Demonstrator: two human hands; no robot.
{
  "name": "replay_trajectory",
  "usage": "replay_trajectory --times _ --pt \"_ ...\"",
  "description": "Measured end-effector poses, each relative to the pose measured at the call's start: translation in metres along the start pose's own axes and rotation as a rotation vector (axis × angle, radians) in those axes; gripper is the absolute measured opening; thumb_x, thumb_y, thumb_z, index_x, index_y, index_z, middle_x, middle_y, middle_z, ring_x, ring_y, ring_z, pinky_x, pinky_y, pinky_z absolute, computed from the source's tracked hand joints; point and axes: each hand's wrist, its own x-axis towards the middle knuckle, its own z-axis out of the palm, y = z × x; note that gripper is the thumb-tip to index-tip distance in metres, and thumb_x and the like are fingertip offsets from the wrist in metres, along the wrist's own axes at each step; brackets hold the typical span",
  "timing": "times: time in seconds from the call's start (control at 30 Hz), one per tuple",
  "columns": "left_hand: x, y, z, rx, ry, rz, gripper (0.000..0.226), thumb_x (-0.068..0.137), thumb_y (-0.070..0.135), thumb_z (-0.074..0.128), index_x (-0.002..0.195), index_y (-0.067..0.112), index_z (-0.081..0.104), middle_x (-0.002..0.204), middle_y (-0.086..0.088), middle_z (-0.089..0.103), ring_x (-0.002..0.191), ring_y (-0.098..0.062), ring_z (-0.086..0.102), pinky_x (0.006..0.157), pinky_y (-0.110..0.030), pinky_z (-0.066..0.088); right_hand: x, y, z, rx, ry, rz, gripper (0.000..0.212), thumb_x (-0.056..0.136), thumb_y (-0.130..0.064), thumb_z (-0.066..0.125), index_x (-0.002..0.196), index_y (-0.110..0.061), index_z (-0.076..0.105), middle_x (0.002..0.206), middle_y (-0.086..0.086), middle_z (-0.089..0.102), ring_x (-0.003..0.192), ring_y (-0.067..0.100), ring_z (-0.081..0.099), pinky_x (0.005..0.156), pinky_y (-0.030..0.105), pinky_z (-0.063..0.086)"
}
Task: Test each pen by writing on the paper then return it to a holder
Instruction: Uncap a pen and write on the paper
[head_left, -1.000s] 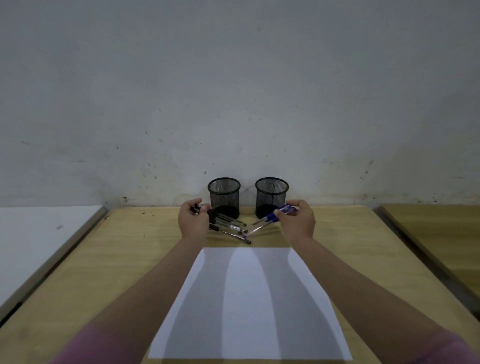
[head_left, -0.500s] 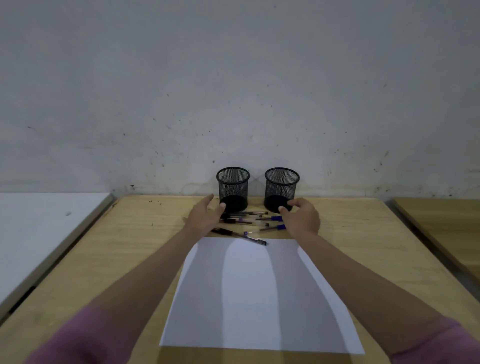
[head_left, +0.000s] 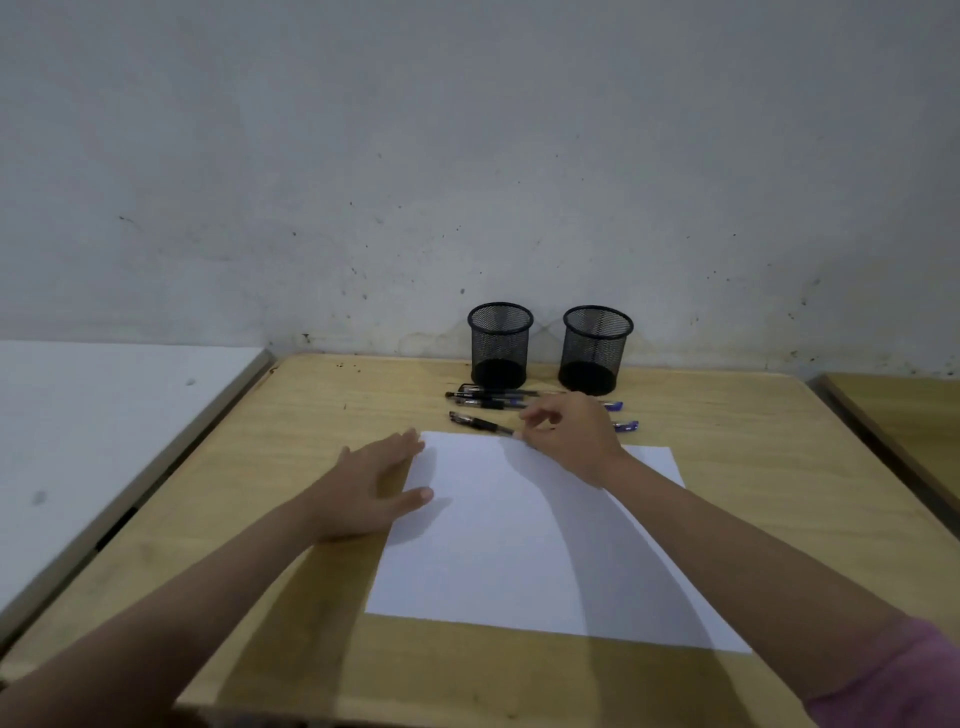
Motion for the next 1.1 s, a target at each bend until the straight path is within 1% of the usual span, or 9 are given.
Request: replay_trajectory --times 0.1,0.23,0.4,0.53,0.63,0.77,0.9,1.03,1.1 --pt "-0.006 -0.008 0.009 0.109 0.006 0.068 0.093 0.066 0.086 0.028 0.144 0.036 0.02 0.151 0.023 0.007 0.141 0.001 0.004 0.115 -0.051 -0.004 -0.001 -0.004 0.005 -0.017 -0.013 0.025 0.015 0.073 -0.021 0.077 0.087 -0.02 0.075 0.084 -0.006 0.073 0.076 0.007 0.056 0.082 0.034 0.049" --pt "-0.006 -0.01 0.017 0.143 0.088 0.086 0.089 0.069 0.084 0.029 0.143 0.036 0.022 0.154 0.017 0.01 0.141 -0.001 0.005 0.114 -0.05 0.0 -0.002 -0.007 0.01 -0.053 0.026 0.013 0.009 0.076 -0.015 0.073 0.083 -0.019 0.075 0.084 -0.004 0.074 0.078 0.012 0.06 0.087 0.043 0.049" --pt "-0.007 -0.01 0.017 0.128 0.099 0.074 0.092 0.066 0.086 0.033 0.142 0.036 0.025 0.153 0.02 0.014 0.142 -0.002 0.008 0.116 -0.05 0.005 -0.003 -0.006 0.013 -0.101 -0.056 -0.029 0.01 0.078 -0.012 0.069 0.086 -0.016 0.074 0.087 -0.002 0.072 0.082 0.014 0.062 0.083 0.039 0.053" --pt "-0.009 -0.008 0.015 0.09 0.088 0.064 0.097 0.061 0.089 0.034 0.142 0.036 0.026 0.152 0.022 0.017 0.142 -0.003 0.012 0.117 -0.05 0.006 -0.005 -0.01 0.01 -0.107 -0.012 -0.064 0.01 0.077 -0.009 0.067 0.081 -0.016 0.072 0.084 -0.001 0.072 0.079 0.016 0.063 0.078 0.037 0.053" --pt "-0.011 -0.001 0.011 -0.053 0.189 0.037 0.096 0.064 0.082 0.047 0.143 0.032 0.026 0.149 0.013 0.031 0.137 -0.008 0.029 0.114 -0.053 0.018 -0.009 -0.02 -0.002 0.071 0.007 -0.067 0.01 0.077 -0.006 0.071 0.083 -0.013 0.072 0.081 0.0 0.071 0.07 0.01 0.062 0.07 0.029 0.054" --pt "-0.003 0.022 0.005 -0.163 0.444 0.116 0.071 0.079 0.043 0.067 0.14 0.026 0.036 0.141 0.005 0.045 0.128 -0.013 0.044 0.109 -0.044 0.033 -0.018 -0.035 -0.024 0.374 -0.012 -0.059 0.024 0.073 0.002 0.075 0.08 -0.019 0.069 0.076 0.0 0.07 0.066 0.003 0.065 0.063 0.014 0.051" --pt "0.011 0.045 0.003 -0.216 0.593 0.233 0.051 0.078 0.018 0.073 0.126 0.019 0.056 0.128 0.002 0.059 0.115 -0.011 0.056 0.098 -0.031 0.045 -0.026 -0.047 -0.045 0.572 0.038 -0.038 0.027 0.069 0.005 0.078 0.085 -0.015 0.068 0.073 0.004 0.072 0.07 0.01 0.069 0.071 0.019 0.056" --pt "0.022 0.062 0.004 -0.256 0.736 0.28 0.029 0.073 0.009 0.076 0.102 0.013 0.07 0.095 -0.001 0.071 0.087 -0.004 0.062 0.08 -0.02 0.049 -0.028 -0.054 -0.059 0.738 0.159 0.022 0.028 0.068 0.002 0.079 0.091 -0.008 0.067 0.066 -0.002 0.073 0.063 0.012 0.067 0.067 0.028 0.056" --pt "0.026 0.069 0.007 -0.286 0.744 0.31 0.023 0.073 0.007 0.076 0.095 0.01 0.071 0.088 -0.002 0.071 0.081 -0.005 0.063 0.076 -0.014 0.049 -0.028 -0.056 -0.058 0.852 0.2 0.063 0.03 0.069 0.003 0.078 0.096 -0.003 0.065 0.064 -0.003 0.072 0.061 0.011 0.065 0.065 0.026 0.056"
